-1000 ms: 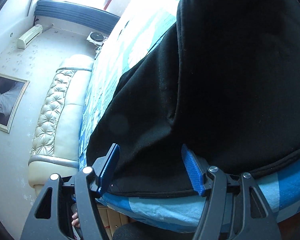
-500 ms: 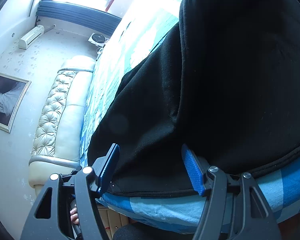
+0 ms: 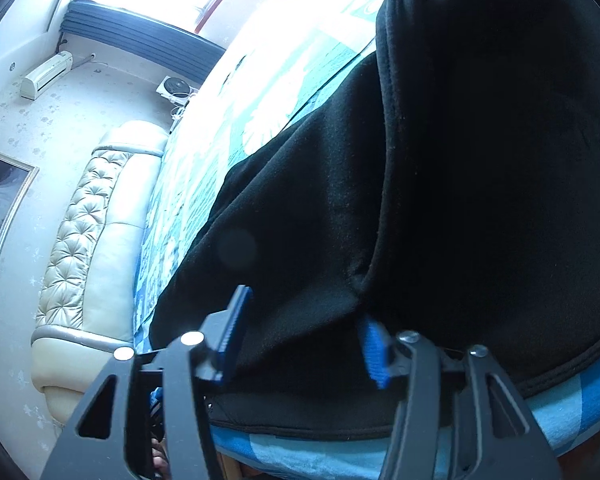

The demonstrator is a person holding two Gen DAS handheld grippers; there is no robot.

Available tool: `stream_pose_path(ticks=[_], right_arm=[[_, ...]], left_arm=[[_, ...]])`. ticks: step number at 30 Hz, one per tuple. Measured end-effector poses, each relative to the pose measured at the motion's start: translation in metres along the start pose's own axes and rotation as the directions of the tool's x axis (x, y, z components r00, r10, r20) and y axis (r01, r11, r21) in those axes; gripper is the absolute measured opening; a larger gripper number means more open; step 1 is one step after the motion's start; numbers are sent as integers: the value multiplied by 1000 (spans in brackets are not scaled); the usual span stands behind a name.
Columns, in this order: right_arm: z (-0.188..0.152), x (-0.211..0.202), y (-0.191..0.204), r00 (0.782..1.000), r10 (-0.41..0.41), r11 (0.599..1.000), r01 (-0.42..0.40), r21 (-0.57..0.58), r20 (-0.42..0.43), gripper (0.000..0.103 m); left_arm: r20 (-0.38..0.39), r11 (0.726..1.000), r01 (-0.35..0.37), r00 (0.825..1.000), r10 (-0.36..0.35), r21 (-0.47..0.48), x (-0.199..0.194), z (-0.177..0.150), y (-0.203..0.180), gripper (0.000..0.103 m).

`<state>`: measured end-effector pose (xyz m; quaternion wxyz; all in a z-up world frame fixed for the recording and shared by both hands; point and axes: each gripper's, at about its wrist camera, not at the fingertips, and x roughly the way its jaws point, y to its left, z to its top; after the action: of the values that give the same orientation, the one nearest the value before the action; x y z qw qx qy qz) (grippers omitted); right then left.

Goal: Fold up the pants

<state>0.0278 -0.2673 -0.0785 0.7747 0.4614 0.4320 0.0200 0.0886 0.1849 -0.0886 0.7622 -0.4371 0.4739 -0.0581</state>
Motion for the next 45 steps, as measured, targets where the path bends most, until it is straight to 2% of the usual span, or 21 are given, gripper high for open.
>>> stream_pose_path(ticks=[1, 4, 8, 10, 12, 15, 18, 20, 23, 25, 27, 28, 30, 31, 33, 35, 38, 41, 42, 44, 45], right_arm=[[0, -2, -1, 1000, 14, 1000, -14, 13, 2, 11], [-5, -19, 1, 999, 49, 999, -49, 6, 21, 10], [-22, -37, -3, 998, 69, 998, -69, 3, 6, 10], [-31, -35, -11, 998, 54, 999, -54, 6, -26, 9], [-38, -28, -24, 999, 26, 999, -25, 20, -46, 9], [-38, -23, -33, 998, 41, 999, -39, 29, -57, 8], [-35, -26, -28, 996, 32, 999, -33, -9, -82, 11], [-30, -34, -27, 995, 29, 999, -30, -10, -100, 21], [-20, -60, -30, 996, 2, 1000, -4, -23, -84, 33], [-5, -87, -32, 999, -36, 998, 35, -48, -23, 33], [22, -126, -45, 994, -79, 995, 83, -46, 80, 33], [38, -147, -54, 986, -99, 994, 103, -24, 135, 34], [75, -192, -79, 966, -132, 991, 128, 31, 222, 50], [95, -214, -93, 949, -158, 987, 151, 48, 273, 59], [134, -252, -120, 907, -252, 967, 246, 60, 337, 60], [170, -282, -149, 851, -361, 930, 358, 81, 380, 60], [213, -302, -203, 813, -471, 881, 452, 138, 341, 60], [236, -299, -243, 819, -507, 862, 482, 156, 270, 60], [234, -296, -252, 836, -489, 872, 467, 146, 249, 60], [241, -284, -262, 889, -421, 907, 408, 103, 181, 60], [243, -274, -262, 900, -415, 910, 408, 78, 130, 60]], left_arm=[[5, 1000, -6, 1000, 6, 11, -3, 1, -3, 10], [27, 999, 8, 1000, -9, 31, -18, 5, -8, 10], [-4, 999, -1, 1000, 1, 36, -26, 0, 2, 10], [-24, 999, -26, 999, 27, 45, -24, -4, 13, 10], [-38, 1000, -1, 999, 2, 23, -19, -3, 26, 10], [-49, 1000, 24, 999, -23, 9, -18, -1, 31, 10], [-56, 997, 2, 998, 2, 80, -22, -1, 21, 13], [-42, 988, -37, 998, 44, 148, -30, -8, 11, 18], [-25, 960, -114, 992, 124, 255, -40, -22, -3, 31], [-4, 935, -159, 986, 169, 317, -47, -31, -13, 41], [28, 911, -179, 983, 182, 371, -54, -38, -27, 50], [49, 899, -186, 982, 181, 396, -57, -41, -35, 55], [89, 870, -193, 981, 171, 454, -59, -45, -52, 59], [101, 851, -197, 980, 169, 486, -58, -48, -60, 62], [106, 831, -192, 981, 160, 523, -52, -50, -72, 65], [87, 835, -176, 984, 154, 521, -42, -52, -80, 66], [45, 858, -160, 986, 158, 489, -19, -55, -87, 69], [13, 882, -163, 984, 176, 441, 1, -59, -84, 69], [6, 888, -170, 983, 186, 428, 7, -60, -84, 69], [-8, 897, -175, 981, 195, 406, 16, -63, -83, 69], [-6, 897, -182, 979, 202, 403, 19, -64, -84, 69]])
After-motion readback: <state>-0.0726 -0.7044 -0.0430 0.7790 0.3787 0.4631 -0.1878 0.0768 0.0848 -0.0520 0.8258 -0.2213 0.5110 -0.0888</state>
